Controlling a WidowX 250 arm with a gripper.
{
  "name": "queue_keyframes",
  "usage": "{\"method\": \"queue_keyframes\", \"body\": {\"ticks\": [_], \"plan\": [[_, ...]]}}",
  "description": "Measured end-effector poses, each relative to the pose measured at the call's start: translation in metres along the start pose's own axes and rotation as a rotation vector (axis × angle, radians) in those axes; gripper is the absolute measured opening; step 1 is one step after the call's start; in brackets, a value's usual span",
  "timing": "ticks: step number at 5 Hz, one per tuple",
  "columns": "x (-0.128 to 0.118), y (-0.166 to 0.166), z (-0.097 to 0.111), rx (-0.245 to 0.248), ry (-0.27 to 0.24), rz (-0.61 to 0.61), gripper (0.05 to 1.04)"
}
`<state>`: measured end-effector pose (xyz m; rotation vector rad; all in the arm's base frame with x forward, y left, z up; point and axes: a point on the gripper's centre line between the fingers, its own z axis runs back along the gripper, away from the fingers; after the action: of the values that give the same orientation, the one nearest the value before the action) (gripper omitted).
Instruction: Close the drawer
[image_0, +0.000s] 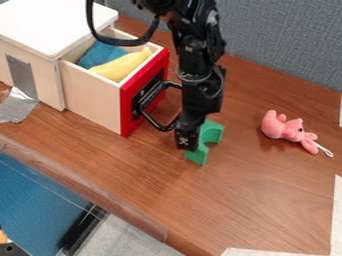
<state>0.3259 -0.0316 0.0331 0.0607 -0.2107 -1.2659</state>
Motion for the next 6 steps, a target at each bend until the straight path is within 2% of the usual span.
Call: {"method": "queue_keyframes", "body": {"ticks": [1, 2, 4, 6], "plan": [[-0.007, 0.000, -0.001, 0.002, 0.012, 0.004, 0.999], [-0.020, -0.002, -0.002, -0.019, 0.037, 0.031, 0.999], [-0.037, -0.004, -0.004, -0.036, 0.053, 0.055, 0.999], [-0.061, 0.002, 0.003, -0.019, 0.063, 0.112, 0.999]]}}
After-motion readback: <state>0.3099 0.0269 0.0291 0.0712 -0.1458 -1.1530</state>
